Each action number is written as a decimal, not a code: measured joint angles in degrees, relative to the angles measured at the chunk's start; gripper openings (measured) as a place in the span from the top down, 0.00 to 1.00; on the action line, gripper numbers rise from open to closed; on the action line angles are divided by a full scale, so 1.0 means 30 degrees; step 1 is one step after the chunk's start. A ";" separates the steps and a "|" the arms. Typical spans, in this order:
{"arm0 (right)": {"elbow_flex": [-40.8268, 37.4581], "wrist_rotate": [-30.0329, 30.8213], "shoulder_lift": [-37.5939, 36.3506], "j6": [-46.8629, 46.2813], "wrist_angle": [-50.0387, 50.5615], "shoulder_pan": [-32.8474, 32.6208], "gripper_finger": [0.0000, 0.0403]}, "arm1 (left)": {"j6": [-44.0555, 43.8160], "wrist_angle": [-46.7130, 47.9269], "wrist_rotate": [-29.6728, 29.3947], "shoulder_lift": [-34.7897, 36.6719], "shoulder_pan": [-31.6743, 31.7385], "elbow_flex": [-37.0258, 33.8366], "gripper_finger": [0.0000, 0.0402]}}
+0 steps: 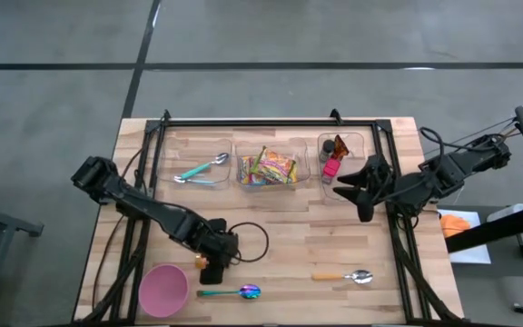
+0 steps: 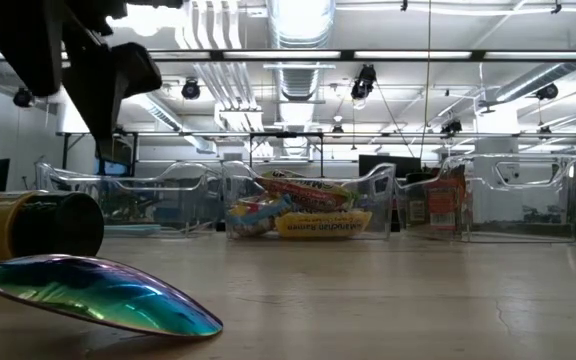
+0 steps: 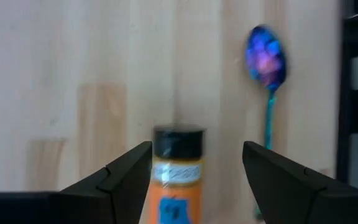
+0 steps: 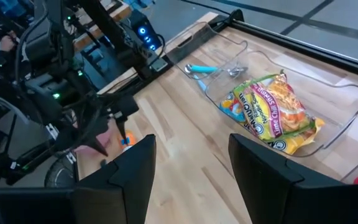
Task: Pick & Place Food Item
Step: Put the orange seasoning bottle into the right transparent bin
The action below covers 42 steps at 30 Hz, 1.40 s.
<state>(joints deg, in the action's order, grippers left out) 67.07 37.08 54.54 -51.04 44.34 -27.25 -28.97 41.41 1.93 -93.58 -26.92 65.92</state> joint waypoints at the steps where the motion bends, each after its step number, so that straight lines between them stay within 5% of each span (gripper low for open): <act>1: 0.0000 0.0003 -0.0063 0.0053 0.0006 -0.0006 0.50 | 0.0000 -0.0304 -0.0029 0.0000 -0.0096 -0.0001 0.35; 9: 0.0000 0.0000 -0.0392 0.0423 0.0013 0.0002 0.50 | 0.0491 -0.0876 -0.1523 -0.0154 -0.0676 -0.0019 0.35; 42: 0.0000 -0.0375 -0.0661 0.0726 0.0111 0.0002 0.50 | 0.0610 -0.2167 -0.0683 -0.3360 -0.0720 -0.1177 0.35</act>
<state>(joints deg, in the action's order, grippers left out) 67.07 35.95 52.56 -48.86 44.68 -27.24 -27.14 34.91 -0.12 -103.66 -29.08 62.39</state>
